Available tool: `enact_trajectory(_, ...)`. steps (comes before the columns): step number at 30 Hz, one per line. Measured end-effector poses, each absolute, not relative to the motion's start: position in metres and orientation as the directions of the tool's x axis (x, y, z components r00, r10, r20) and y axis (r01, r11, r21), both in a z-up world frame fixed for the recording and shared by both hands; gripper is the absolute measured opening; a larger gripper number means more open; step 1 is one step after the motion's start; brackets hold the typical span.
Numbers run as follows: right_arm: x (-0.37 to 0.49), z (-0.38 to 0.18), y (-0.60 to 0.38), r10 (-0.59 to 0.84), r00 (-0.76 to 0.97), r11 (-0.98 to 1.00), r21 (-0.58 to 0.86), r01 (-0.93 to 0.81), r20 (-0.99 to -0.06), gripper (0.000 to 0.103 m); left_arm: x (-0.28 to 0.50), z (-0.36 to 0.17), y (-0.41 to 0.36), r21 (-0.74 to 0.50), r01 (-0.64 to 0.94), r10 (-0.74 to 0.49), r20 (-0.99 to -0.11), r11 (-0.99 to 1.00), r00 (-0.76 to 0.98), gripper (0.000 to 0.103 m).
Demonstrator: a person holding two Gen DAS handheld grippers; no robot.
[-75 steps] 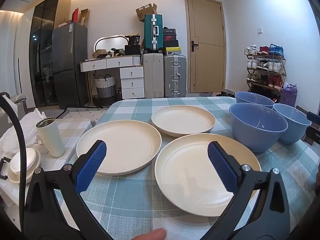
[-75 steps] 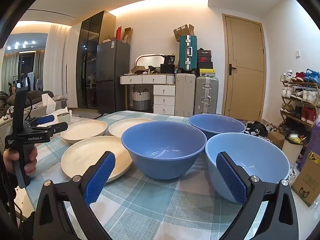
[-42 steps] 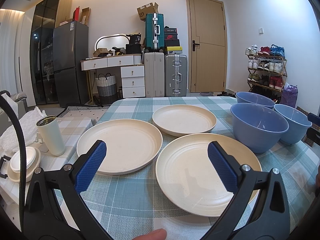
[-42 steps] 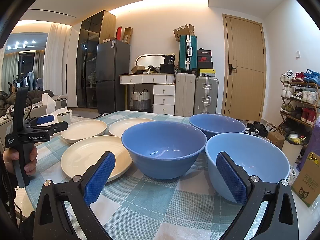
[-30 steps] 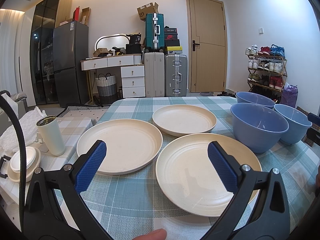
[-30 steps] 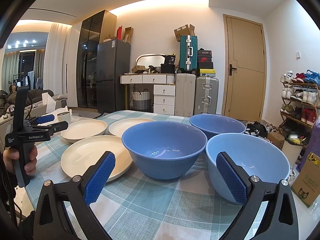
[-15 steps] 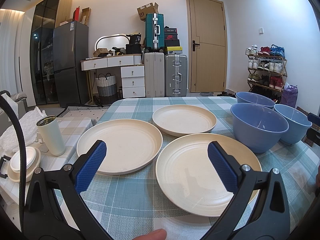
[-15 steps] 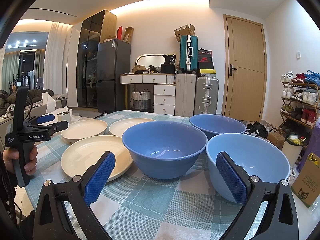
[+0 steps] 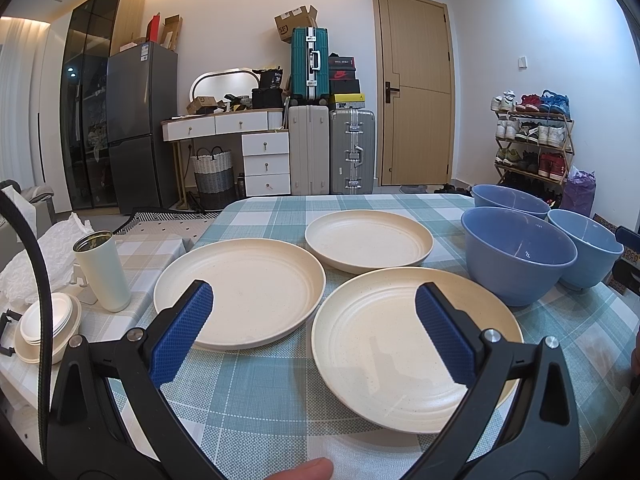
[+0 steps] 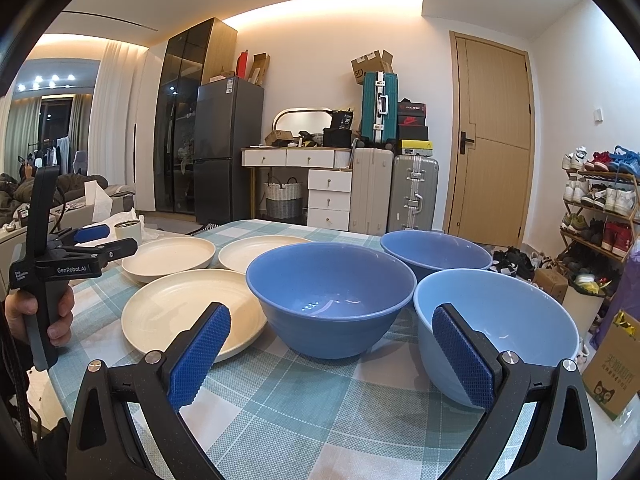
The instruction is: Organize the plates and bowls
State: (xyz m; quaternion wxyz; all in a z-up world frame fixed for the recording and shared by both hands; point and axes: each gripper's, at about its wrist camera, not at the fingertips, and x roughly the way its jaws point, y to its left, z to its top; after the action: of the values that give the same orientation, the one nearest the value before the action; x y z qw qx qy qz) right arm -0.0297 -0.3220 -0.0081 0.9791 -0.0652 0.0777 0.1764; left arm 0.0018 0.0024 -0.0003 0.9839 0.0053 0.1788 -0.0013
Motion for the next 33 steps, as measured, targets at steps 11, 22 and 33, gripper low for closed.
enact_trajectory(11,-0.03,-0.008,-0.322,0.336,0.926,0.929,-0.103,-0.356,-0.175,0.103,0.002,0.0,0.002,0.009,0.005,-0.001,-0.352,1.0,0.936,0.101)
enact_trajectory(22,-0.021,-0.014,-0.32,0.34,0.916,0.926,-0.092,-0.365,-0.214,0.103,0.001,0.0,0.005,0.011,0.009,-0.004,-0.351,1.0,0.936,0.101)
enact_trajectory(33,-0.005,-0.008,-0.323,0.333,0.909,0.935,-0.038,-0.353,-0.252,0.103,0.002,0.003,0.008,0.019,-0.003,0.01,-0.364,1.0,0.932,0.101)
